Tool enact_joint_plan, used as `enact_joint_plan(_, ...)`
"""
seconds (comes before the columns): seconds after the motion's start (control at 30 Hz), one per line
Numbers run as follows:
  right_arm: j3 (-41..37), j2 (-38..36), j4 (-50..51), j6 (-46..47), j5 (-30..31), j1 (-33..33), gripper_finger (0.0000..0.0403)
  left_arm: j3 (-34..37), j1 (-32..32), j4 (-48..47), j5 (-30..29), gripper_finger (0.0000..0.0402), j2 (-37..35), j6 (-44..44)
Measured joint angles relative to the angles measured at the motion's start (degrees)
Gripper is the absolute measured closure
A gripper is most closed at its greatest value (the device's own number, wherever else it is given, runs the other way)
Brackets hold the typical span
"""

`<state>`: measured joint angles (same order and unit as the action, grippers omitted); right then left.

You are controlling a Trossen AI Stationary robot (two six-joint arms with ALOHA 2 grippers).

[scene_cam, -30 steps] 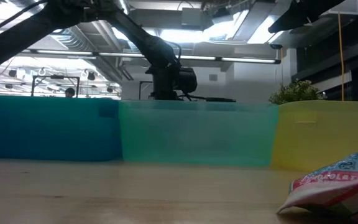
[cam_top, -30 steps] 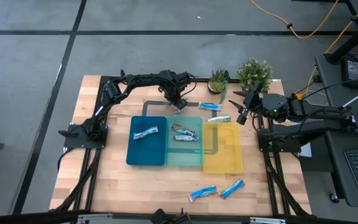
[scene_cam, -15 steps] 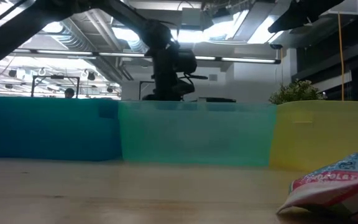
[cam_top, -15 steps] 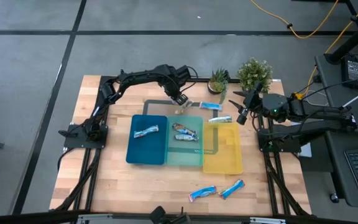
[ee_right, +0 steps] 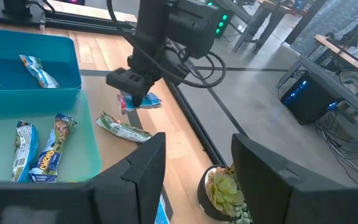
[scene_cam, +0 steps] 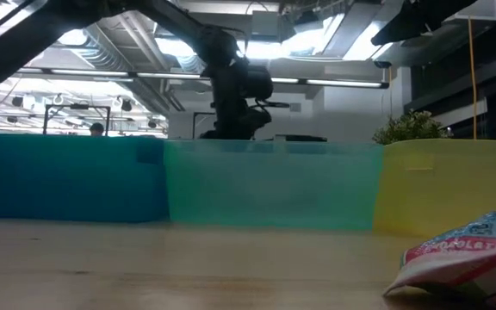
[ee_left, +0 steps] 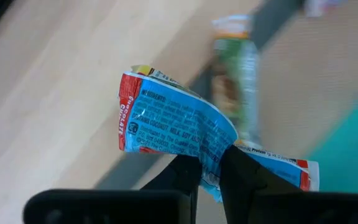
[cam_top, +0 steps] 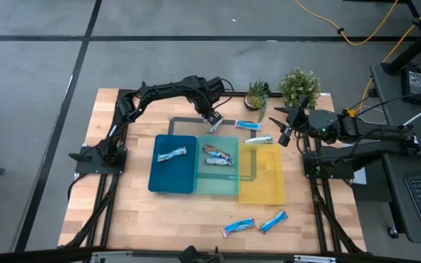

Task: Pick and place Granola Bars by type
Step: Put the red granola bar into the yellow bin

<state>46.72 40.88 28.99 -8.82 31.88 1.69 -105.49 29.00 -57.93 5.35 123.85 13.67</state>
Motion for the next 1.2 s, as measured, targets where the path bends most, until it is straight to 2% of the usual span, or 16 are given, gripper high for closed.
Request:
enact_joint_plan(0.27,-0.01,0.00,0.00,-0.21,-0.04,0.01,0.0217,-2.52,-2.72,1.45,3.16,0.0371,-7.64,-5.24)
enact_joint_plan(0.63,-0.01,0.00,0.00,-0.49,-0.52,0.02,0.0217,-3.34,-10.80,15.79,3.42,0.0371,-24.00,-11.93)
enact_joint_plan(0.97,-0.02,0.00,-1.60,4.16,-0.86,0.00,0.0217,-3.32,-16.57,18.88,-1.57,0.0372,-25.57,-11.52)
enact_joint_plan(1.2,0.00,1.33,-17.97,10.61,-13.14,0.02,0.0216,-3.30,-20.84,19.12,-8.75,0.0371,-25.57,-17.87)
